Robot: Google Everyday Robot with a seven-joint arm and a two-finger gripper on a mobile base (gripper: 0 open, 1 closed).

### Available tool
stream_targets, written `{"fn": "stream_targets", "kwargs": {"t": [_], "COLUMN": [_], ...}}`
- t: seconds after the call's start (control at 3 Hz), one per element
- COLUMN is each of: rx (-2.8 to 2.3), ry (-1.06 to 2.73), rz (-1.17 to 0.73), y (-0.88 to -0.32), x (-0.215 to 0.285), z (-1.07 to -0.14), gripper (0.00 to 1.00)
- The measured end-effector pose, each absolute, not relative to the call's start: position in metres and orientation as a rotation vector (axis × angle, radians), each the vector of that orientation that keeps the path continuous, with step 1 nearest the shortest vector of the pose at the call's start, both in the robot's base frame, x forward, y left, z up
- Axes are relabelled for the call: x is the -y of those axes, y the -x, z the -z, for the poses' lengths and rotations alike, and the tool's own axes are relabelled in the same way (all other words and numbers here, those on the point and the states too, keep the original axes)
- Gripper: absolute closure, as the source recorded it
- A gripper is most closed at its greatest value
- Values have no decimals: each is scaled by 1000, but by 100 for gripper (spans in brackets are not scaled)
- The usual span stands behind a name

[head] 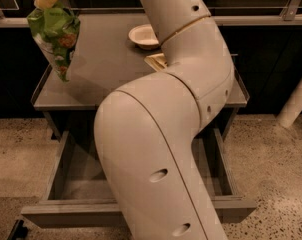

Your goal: Pick green rice chip bag from top drawer and place on counter

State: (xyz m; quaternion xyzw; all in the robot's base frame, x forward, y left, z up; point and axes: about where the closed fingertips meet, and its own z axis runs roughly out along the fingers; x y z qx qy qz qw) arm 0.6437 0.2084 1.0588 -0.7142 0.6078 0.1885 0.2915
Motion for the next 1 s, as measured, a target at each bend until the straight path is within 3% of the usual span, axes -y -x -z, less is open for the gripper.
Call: {"fn": "stream_targets", "kwargs": {"t": [1.0], "rx": [-1755], "ry": [1819], "rz": [-576], "y": [-661], "x": [-156], "z": [-1033], "gripper": [100]}}
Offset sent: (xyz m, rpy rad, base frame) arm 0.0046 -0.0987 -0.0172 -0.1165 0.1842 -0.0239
